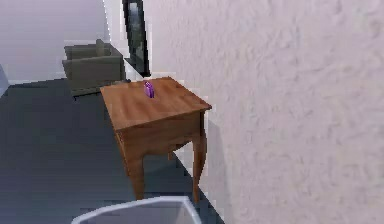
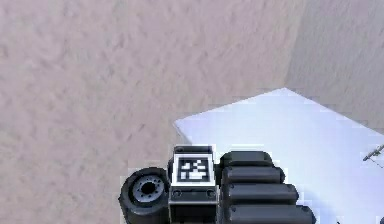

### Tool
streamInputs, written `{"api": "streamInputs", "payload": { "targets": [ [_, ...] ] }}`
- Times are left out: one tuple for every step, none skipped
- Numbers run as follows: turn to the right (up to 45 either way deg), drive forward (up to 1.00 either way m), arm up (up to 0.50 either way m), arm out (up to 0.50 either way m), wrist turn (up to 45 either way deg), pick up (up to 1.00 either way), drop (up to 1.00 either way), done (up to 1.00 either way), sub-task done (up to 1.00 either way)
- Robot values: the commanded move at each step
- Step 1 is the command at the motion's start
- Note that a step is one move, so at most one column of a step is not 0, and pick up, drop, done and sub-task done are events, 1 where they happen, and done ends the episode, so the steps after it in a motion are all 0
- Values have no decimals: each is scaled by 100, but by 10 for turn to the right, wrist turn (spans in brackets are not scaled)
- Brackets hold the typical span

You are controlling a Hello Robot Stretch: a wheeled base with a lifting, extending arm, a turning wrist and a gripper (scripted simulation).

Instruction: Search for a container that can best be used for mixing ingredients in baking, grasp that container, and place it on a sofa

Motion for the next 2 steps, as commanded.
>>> {"api": "streamInputs", "payload": {
  "targets": [
    [-150, 0, 0, 0, 0, 0, 0, 0, 0],
    [0, 20, 0, 0, 0, 0, 0, 0, 0]
  ]
}}
